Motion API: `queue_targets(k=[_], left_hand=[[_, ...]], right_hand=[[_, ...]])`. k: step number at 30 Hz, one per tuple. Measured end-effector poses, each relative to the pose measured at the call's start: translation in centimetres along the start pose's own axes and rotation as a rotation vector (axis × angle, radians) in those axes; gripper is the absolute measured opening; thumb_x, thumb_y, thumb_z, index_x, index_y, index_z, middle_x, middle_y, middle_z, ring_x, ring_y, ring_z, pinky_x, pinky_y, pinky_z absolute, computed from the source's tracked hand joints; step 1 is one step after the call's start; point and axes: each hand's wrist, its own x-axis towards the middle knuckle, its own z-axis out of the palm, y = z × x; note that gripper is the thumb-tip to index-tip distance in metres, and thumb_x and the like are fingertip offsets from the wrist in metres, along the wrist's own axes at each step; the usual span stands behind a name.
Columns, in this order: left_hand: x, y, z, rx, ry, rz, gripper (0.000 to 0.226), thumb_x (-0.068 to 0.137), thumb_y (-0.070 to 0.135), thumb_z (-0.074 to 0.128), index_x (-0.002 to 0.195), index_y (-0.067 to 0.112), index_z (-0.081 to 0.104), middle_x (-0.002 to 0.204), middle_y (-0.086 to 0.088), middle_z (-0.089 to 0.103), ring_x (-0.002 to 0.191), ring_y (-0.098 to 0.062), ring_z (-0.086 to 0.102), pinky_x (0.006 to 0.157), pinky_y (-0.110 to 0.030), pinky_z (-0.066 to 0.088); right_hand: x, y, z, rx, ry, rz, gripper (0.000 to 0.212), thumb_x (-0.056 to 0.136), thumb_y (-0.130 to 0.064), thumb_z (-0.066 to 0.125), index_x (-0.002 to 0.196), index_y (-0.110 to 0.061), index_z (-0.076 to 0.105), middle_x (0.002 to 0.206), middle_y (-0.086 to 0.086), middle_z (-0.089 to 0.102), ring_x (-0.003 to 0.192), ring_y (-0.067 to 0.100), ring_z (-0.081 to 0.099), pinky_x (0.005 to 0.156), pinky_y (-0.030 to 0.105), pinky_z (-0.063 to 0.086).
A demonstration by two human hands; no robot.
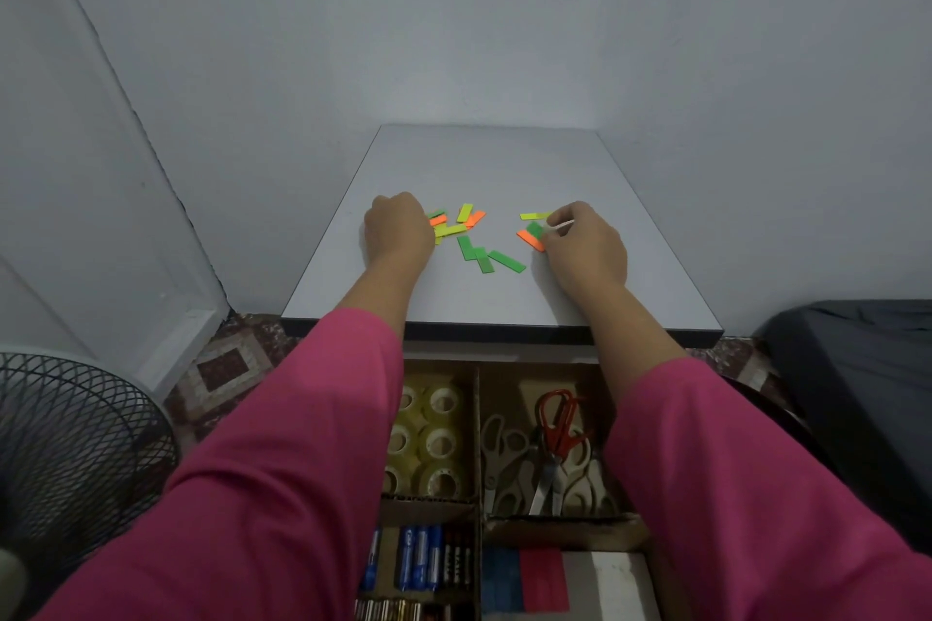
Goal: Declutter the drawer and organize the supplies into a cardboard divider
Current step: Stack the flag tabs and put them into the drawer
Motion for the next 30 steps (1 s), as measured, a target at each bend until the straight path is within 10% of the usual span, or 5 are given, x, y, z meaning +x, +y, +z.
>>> queue_targets(k=[10,19,30], left_hand=[[-1.3,-0.3,-0.8,-0.496,0.115,-0.052,0.011,0.092,0.013,0.053,0.094,0.017,0.063,0.091,0.007,0.058,0.082,-0.013,0.055,0.063,-0.022,0.038],[-2.8,-0.3,-1.6,-0.71,0.012,-0.01,0.01,0.088,0.008,0.061,0.095,0.012,0.067,0.09,-0.001,0.065,0.087,-0.017,0.063,0.071,-0.022,0.05],[-5.6,0.6,-1.6,-0.16,-0.079,0.326,0.019,0.087,0.038,0.063,0.084,0.019,0.061,0.085,0.003,0.058,0.079,-0.015,0.053,0.058,-0.026,0.036]], right_hand=[[-1.0,-0.8,-0.8,0.243,-0.035,-0.106,0.014,0.091,-0.022,0.058,0.099,-0.023,0.07,0.093,-0.012,0.061,0.086,0.004,0.054,0.064,0.014,0.037],[-1.7,-1.2,-0.8,0.377,-0.269,-0.11,0.007,0.083,-0.021,0.069,0.082,-0.025,0.074,0.087,-0.01,0.069,0.091,0.007,0.062,0.081,0.026,0.05],[-2.1,-1.6,-0.7,-0.005,-0.234,-0.287,0.021,0.079,-0.047,0.067,0.081,-0.027,0.071,0.077,-0.011,0.059,0.072,0.006,0.054,0.06,0.026,0.039]])
